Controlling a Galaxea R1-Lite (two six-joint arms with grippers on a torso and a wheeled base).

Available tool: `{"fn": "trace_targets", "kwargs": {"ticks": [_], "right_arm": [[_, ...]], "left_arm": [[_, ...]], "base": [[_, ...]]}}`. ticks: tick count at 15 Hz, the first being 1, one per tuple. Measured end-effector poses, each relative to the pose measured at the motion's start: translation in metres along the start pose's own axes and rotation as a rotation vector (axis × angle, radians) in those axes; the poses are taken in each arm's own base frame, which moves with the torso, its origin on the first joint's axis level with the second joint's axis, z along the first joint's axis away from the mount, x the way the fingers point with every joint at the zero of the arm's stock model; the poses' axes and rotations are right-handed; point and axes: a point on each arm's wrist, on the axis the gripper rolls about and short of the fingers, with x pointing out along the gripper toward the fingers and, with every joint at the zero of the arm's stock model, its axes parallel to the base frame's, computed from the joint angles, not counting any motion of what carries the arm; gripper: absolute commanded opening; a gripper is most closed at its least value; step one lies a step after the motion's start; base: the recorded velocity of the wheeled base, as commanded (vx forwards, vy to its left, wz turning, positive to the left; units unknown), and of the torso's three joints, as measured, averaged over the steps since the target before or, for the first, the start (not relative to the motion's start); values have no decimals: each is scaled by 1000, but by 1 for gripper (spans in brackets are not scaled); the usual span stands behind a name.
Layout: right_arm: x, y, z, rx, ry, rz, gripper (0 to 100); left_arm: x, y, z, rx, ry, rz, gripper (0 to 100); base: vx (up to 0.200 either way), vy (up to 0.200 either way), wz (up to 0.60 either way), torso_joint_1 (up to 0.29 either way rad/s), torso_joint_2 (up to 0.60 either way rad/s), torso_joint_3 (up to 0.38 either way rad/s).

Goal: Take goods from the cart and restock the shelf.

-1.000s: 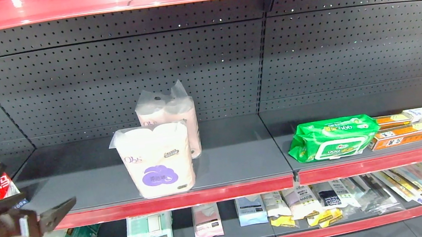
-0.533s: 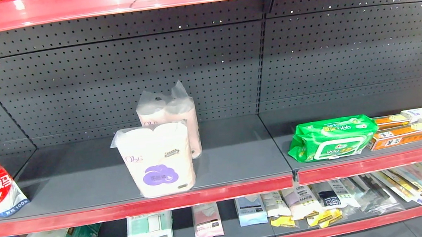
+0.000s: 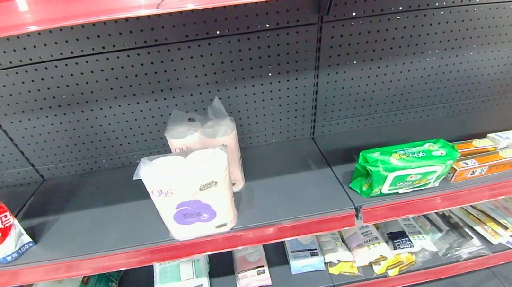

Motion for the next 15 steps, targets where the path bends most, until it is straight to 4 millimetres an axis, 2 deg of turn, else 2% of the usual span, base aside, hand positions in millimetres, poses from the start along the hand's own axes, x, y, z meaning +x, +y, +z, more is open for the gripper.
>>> {"fn": "trace_targets", "kwargs": {"ticks": [4,5,9,15], "right_arm": [[0,0,0,-2,0,0,100],[0,0,0,-2,0,2,100],[0,0,0,-3,-1,7,100],[0,0,0,-3,0,7,100]], "left_arm": [[-1,0,-10,56,30,-133,100],[-2,0,-11,58,24,-142,100],[-3,1,-11,58,12,-150,100],[-4,1,-11,58,1,-149,100]], "base": [[0,0,0,0,0,0],[0,0,0,0,0,0],[0,0,600,1,-1,1],[0,0,0,0,0,0]]}}
